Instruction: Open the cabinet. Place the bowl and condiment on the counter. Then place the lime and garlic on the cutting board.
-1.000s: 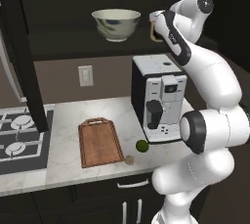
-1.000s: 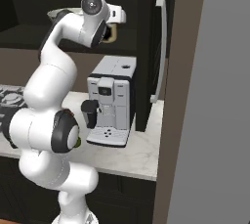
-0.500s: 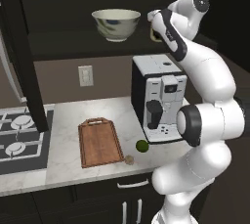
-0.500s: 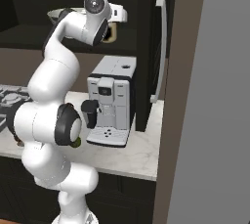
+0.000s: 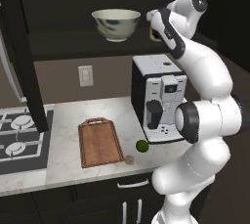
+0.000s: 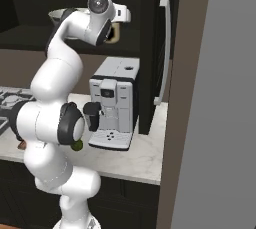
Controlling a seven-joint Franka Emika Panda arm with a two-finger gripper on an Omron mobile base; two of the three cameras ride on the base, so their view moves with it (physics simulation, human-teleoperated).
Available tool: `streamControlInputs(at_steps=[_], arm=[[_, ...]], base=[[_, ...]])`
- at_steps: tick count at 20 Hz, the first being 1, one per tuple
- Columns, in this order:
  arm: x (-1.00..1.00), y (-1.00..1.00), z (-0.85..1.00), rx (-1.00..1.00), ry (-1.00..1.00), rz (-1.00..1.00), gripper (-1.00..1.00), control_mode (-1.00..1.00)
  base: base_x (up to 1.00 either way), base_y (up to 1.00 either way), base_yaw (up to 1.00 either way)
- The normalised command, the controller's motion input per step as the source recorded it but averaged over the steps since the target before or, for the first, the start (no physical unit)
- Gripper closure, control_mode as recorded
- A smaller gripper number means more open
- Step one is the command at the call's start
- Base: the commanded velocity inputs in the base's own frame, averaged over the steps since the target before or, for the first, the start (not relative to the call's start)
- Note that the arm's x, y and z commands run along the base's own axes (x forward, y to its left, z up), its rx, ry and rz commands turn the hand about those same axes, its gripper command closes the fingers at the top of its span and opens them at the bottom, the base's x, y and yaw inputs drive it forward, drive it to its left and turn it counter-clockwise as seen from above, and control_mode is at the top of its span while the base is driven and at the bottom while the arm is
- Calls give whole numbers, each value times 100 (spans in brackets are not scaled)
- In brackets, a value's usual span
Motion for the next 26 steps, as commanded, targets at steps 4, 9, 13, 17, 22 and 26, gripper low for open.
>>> streamControlInputs(at_steps=[4,9,13,17,22,26], arm=[[26,-4,-2,0,0,3,-100,-100],[4,-2,-7,0,0,2,100,-100],[-16,0,0,0,-5,0,100,-100],[-59,0,-2,-1,-6,0,100,-100],[-95,-1,-5,-4,-4,-1,100,-100],[-100,-18,-3,-5,-1,-10,100,-100]], base=[[0,0,0],[0,0,0],[0,0,0],[0,0,0],[0,0,0],[0,0,0]])
